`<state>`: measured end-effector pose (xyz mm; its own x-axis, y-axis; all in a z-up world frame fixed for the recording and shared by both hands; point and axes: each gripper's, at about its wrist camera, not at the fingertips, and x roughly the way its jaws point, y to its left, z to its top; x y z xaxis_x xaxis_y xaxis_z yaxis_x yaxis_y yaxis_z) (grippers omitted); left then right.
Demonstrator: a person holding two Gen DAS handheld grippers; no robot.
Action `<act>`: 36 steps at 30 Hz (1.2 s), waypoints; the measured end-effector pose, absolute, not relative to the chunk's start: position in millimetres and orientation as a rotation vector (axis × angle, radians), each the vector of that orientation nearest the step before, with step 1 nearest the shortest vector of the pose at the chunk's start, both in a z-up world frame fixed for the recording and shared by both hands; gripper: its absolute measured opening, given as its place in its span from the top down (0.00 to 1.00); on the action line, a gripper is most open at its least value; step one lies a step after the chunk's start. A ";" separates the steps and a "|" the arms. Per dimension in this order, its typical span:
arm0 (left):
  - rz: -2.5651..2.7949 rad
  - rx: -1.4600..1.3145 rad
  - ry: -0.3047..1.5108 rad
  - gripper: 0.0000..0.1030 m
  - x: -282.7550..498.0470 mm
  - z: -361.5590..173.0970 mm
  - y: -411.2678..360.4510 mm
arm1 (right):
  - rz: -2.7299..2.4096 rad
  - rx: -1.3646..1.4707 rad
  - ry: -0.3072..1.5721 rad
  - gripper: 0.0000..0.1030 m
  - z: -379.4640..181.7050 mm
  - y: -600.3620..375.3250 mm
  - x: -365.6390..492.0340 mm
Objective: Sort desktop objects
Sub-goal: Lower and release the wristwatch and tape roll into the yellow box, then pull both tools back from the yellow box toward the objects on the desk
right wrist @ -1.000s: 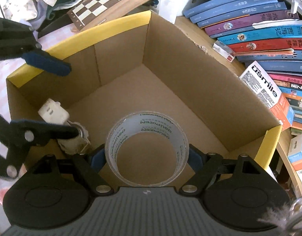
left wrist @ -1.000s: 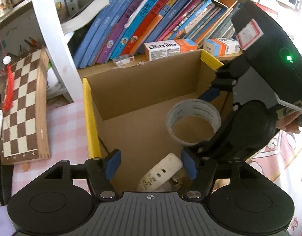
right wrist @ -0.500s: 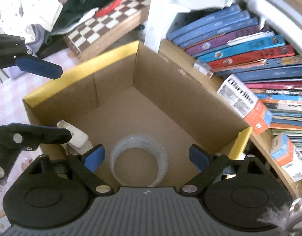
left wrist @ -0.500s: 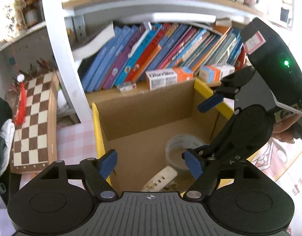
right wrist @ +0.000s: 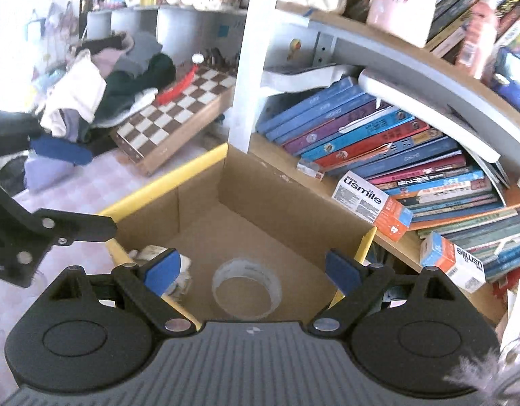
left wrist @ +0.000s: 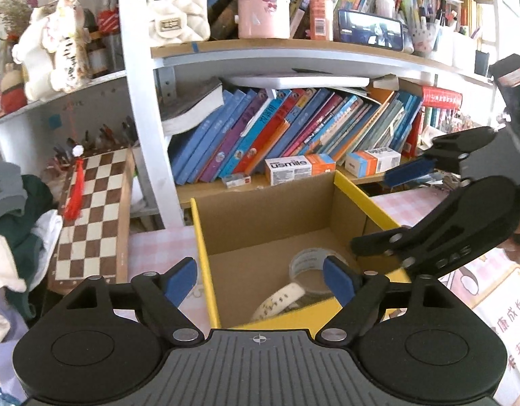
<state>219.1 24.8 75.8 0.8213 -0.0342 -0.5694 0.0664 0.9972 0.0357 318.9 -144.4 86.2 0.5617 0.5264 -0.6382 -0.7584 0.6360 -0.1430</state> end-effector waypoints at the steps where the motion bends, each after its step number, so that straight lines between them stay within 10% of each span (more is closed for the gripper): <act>1: -0.054 0.050 0.604 0.18 214.8 75.8 26.0 | 0.779 -0.425 0.590 0.10 88.0 -146.8 313.2; 36: -0.126 0.048 0.631 0.15 99.8 52.9 48.8 | 0.489 -0.264 0.637 0.09 61.4 -182.1 152.4</act>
